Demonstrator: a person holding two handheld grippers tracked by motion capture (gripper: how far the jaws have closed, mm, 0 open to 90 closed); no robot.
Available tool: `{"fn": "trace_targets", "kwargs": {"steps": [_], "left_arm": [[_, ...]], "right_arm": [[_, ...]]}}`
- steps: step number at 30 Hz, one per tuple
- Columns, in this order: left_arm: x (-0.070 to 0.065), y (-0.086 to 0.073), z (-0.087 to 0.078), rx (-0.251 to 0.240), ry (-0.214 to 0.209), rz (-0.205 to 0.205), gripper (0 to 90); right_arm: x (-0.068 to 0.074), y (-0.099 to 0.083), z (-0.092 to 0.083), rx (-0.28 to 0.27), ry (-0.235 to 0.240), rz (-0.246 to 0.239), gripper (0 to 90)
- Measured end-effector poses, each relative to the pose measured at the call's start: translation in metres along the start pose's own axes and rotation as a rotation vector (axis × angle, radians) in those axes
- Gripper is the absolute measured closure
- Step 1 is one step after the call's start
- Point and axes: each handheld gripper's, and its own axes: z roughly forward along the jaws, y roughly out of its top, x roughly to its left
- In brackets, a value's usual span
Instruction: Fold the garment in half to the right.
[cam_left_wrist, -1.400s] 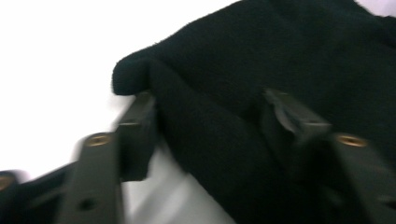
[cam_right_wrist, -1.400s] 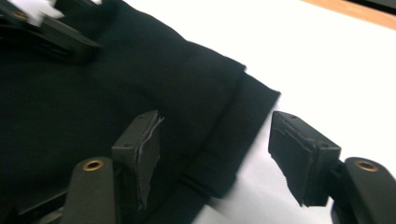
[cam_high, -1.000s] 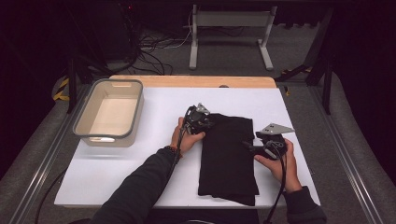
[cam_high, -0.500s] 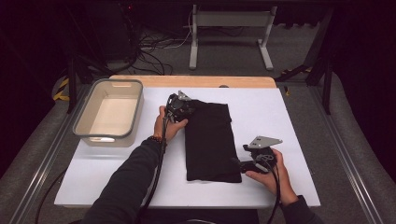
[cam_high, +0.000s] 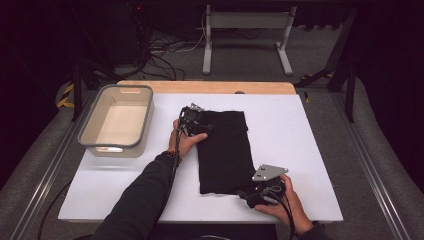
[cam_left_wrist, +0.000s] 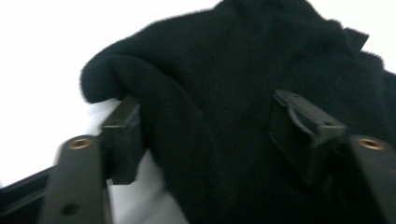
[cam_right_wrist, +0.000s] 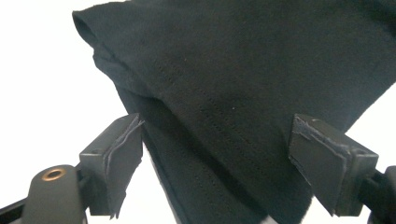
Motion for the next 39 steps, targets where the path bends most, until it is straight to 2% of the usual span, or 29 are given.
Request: {"fn": "trace_targets", "kwargs": {"steps": [6,10,12,13,14,19,22,23,24,28,33,39], "left_arm": [[-0.003,0.0,0.001,0.004,-0.012,0.017,32.6],[-0.007,-0.003,0.0,-0.003,-0.028,0.067,46.1],[-0.008,-0.004,0.0,-0.002,-0.035,0.07,53.1],[-0.007,-0.003,0.0,-0.002,-0.043,0.075,57.0],[-0.006,-0.003,0.001,-0.002,-0.047,0.075,59.6],[-0.008,-0.003,0.001,-0.006,-0.05,0.077,67.6],[-0.008,-0.003,0.001,-0.008,-0.05,0.079,69.6],[-0.008,-0.003,0.001,-0.008,-0.05,0.079,69.9],[-0.008,-0.003,0.001,-0.008,-0.049,0.079,70.2],[-0.009,-0.004,0.0,-0.008,-0.046,0.081,70.8],[-0.009,-0.003,0.001,-0.011,-0.043,0.088,71.5],[-0.011,-0.001,-0.001,-0.013,-0.024,0.117,73.7]], "right_arm": [[0.0,0.001,0.007,0.031,-0.019,-0.026,15.0],[0.0,0.003,0.011,0.05,-0.028,-0.035,11.8],[-0.001,0.004,0.012,0.051,-0.027,-0.032,12.0],[-0.006,0.006,0.014,0.063,-0.012,0.007,15.3],[-0.007,0.006,0.015,0.058,-0.022,0.016,20.8],[-0.009,0.009,0.017,0.019,-0.038,0.029,44.8],[-0.01,0.009,0.017,0.008,-0.054,0.028,59.1],[-0.01,0.009,0.017,0.008,-0.054,0.028,59.1],[-0.011,0.01,0.018,0.003,-0.071,0.025,65.7],[-0.011,0.01,0.019,-0.002,-0.083,0.017,70.9],[-0.011,0.01,0.019,-0.005,-0.087,0.016,73.1],[-0.014,0.01,0.018,-0.008,-0.071,0.039,74.9]]}}
